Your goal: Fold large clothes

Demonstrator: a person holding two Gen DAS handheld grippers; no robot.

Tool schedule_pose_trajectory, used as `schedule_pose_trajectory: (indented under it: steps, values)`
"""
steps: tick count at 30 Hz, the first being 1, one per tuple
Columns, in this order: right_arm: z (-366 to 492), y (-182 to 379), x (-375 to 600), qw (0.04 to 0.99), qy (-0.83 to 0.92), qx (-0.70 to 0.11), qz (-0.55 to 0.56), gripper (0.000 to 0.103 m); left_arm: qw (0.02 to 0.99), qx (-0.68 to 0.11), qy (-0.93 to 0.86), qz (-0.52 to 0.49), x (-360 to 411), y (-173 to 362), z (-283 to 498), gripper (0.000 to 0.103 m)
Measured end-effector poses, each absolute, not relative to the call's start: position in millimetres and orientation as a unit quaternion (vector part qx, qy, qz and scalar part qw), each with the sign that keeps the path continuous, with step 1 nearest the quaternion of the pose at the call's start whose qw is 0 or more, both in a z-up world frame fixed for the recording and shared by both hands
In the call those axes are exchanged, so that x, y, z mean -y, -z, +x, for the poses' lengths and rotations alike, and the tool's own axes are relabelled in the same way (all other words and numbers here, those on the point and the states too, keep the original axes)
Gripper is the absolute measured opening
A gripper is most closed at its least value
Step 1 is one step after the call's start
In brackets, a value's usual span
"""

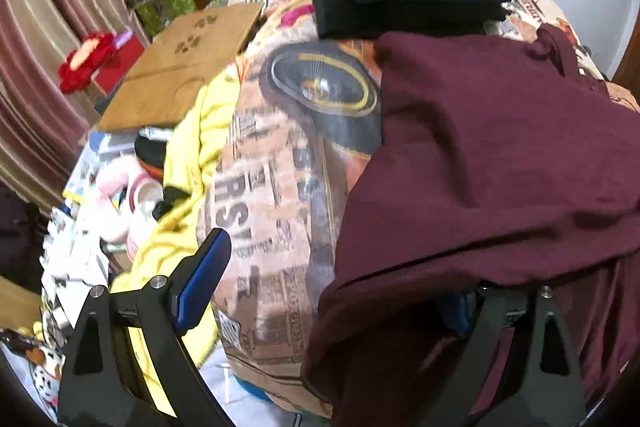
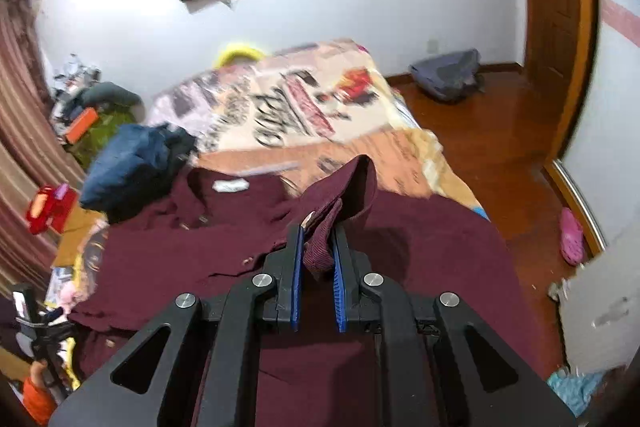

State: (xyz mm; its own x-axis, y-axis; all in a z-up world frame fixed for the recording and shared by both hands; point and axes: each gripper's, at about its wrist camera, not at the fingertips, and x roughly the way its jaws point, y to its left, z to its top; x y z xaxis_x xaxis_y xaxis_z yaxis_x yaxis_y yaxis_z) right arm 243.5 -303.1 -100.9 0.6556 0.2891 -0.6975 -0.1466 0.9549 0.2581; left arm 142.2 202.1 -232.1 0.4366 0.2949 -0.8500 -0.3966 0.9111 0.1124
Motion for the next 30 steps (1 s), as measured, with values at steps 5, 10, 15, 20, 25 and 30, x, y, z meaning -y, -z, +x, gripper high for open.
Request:
schedule_pose_trajectory:
  steps: [5, 10, 15, 20, 25, 30]
  values:
    - [245.0, 156.6, 320.0, 0.873, -0.079, -0.468, 0.112, 0.013, 0.840, -0.505, -0.179, -0.088, -207.0, 237.6, 132.6, 0.092]
    - [234.3, 172.0, 325.7, 0.871, -0.047, -0.477, 0.102, 0.023, 0.848, -0.506, -0.130, -0.089, -191.9, 218.7, 121.8, 0.092]
    - [231.4, 154.7, 339.0, 0.866, -0.060, -0.482, 0.114, 0.029, 0.877, -0.466, -0.096, -0.067, -167.8, 175.9, 120.9, 0.092]
    - [221.0, 130.9, 359.8, 0.881, -0.048, -0.452, 0.132, 0.049, 0.907, -0.411, -0.071, -0.052, -145.1, 127.1, 136.8, 0.092]
    - [206.2, 110.9, 387.2, 0.897, -0.015, -0.414, 0.154, 0.065, 0.926, -0.375, -0.047, -0.028, -121.1, 97.5, 165.6, 0.093]
    - [194.1, 116.0, 415.2, 0.890, 0.024, -0.420, 0.174, 0.067, 0.929, -0.368, -0.006, -0.039, -96.5, 91.4, 197.3, 0.093]
